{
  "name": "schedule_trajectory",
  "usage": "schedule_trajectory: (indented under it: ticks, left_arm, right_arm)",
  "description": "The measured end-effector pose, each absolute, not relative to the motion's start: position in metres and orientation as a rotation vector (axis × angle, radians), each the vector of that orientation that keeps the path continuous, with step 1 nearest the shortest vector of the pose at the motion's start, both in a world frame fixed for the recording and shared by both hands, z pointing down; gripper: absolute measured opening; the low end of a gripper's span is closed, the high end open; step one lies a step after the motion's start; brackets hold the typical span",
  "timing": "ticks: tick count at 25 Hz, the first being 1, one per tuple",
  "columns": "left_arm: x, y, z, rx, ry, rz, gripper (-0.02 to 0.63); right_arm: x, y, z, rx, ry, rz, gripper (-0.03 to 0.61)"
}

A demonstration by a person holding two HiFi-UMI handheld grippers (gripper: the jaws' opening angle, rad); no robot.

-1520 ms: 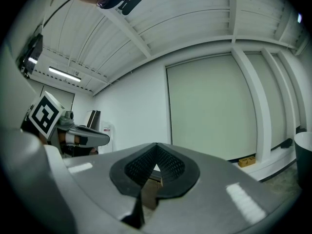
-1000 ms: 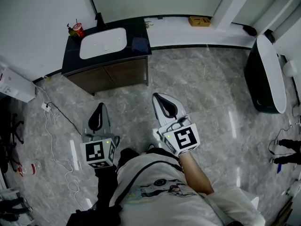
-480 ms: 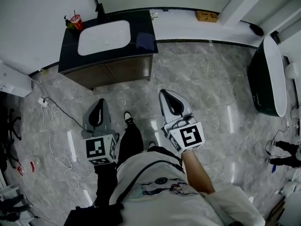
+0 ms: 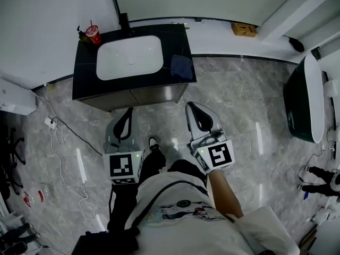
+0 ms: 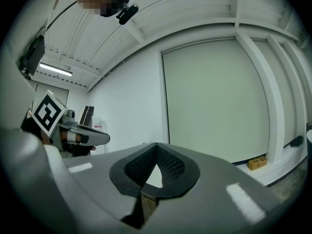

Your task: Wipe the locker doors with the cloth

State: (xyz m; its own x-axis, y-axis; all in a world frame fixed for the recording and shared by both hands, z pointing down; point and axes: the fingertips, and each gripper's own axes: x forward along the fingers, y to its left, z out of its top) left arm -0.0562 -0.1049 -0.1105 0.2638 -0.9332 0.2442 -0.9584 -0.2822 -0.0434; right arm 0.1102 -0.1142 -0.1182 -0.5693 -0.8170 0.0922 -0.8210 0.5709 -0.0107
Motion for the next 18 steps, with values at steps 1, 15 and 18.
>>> schedule_trajectory:
  ticks: [1,15,18]
  left_arm:
    - [-0.06,-0.113,-0.107,2.4,-1.802,0.346,0.002]
    - [-0.033,-0.17,-0.043,2.264,-1.762,0.415,0.002]
    - [-0.023,-0.178,-0.013,2.202,-1.712,0.446,0.002]
  right_arm:
    - [0.104,-0.122,-0.114,1.408,-2.715,0.086,0.005]
    - [0.111,-0.198,-0.029,1.2,-2.647,0.31,0.005]
    - [0.118,-0.217,0.013,1.155,-2.588,0.412,0.005]
